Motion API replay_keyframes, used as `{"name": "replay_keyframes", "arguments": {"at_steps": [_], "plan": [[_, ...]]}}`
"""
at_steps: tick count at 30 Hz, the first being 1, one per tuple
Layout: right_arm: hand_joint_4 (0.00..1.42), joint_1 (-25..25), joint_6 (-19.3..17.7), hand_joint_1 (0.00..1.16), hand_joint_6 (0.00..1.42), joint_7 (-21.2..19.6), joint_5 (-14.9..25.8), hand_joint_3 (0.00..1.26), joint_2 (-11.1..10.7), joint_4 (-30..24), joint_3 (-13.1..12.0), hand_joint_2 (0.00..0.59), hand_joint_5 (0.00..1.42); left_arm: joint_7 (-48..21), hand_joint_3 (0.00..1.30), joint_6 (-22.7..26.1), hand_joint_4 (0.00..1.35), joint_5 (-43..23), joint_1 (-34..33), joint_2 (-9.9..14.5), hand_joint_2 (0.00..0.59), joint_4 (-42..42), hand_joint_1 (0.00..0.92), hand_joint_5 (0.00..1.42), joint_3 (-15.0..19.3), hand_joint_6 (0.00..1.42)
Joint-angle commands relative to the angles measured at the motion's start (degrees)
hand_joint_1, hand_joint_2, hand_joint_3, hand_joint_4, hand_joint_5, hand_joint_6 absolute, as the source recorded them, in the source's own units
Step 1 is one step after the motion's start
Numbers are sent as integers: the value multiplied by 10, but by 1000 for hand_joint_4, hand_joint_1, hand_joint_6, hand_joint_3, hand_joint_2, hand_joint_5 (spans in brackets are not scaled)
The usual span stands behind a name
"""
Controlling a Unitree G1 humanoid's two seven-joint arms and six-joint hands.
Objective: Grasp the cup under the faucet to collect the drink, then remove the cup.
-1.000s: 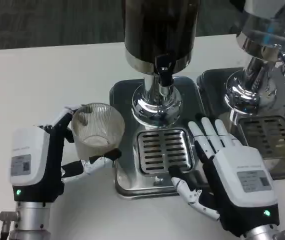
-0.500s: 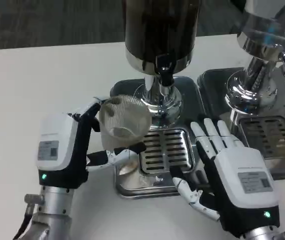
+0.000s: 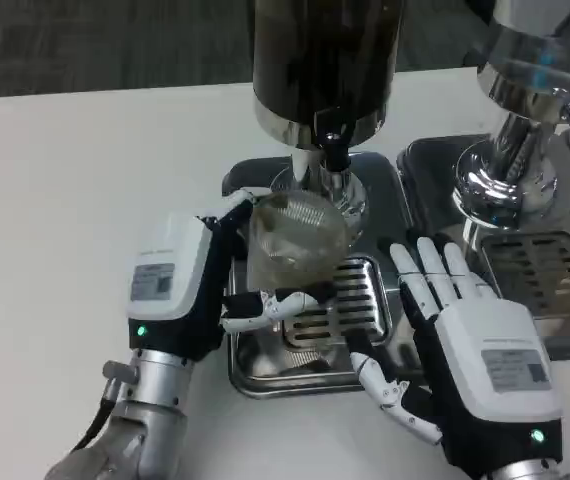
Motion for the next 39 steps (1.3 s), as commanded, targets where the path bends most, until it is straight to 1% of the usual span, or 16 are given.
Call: {"name": "replay_keyframes", "arguments": {"at_steps": [1,5,8,13,16,20,21,25,28,31,34,36,39], "plan": [[0,1,7,103,161,-5,-5,74,6,-10,3,400,0,-11,533,11,671,-4,-36,-22,47,27,579,845,-11,1024],[0,9,12,103,163,-7,-7,74,8,-17,1,400,0,-15,534,22,672,1,-54,-43,44,41,583,846,-26,1026],[0,12,14,103,164,-10,-10,74,7,-20,2,400,0,-17,535,30,672,-2,-60,-48,43,49,586,846,-32,1026],[0,14,13,104,173,-11,-5,74,7,-18,-3,401,0,-30,535,39,672,-5,-59,-46,41,64,586,841,-38,1022],[0,13,13,104,176,-10,-5,74,7,-18,-3,401,0,-33,535,39,672,-8,-54,-40,37,68,584,839,-38,1020],[0,15,11,104,178,-10,1,74,5,-19,-6,401,0,-27,520,34,649,-12,-46,-35,25,65,552,827,-36,1001],[0,15,10,104,178,-10,2,74,5,-17,-6,401,0,-27,510,32,646,-14,-43,-32,20,63,536,827,-35,994],[0,8,8,104,179,-7,5,74,3,-13,-6,401,0,-27,497,25,636,-20,-35,-25,23,62,410,834,-35,978],[0,4,7,104,179,-6,7,74,3,-10,-6,401,0,-30,491,20,645,-25,-31,-22,27,60,269,848,-33,955],[0,2,7,104,179,-6,9,74,3,-8,-5,401,0,-39,469,17,645,-29,-31,-20,49,60,207,831,-34,926],[0,2,7,104,179,-9,9,74,4,-7,-5,401,0,-51,441,15,606,-33,-31,-17,49,60,154,805,-34,868],[0,1,6,104,176,-11,11,74,3,-5,-7,401,0,-54,416,12,578,-36,-31,-16,37,59,95,775,-31,823],[0,-1,4,104,172,-12,14,74,2,-3,-9,401,0,-58,389,5,543,-40,-31,-15,19,56,32,741,-25,775]]}}
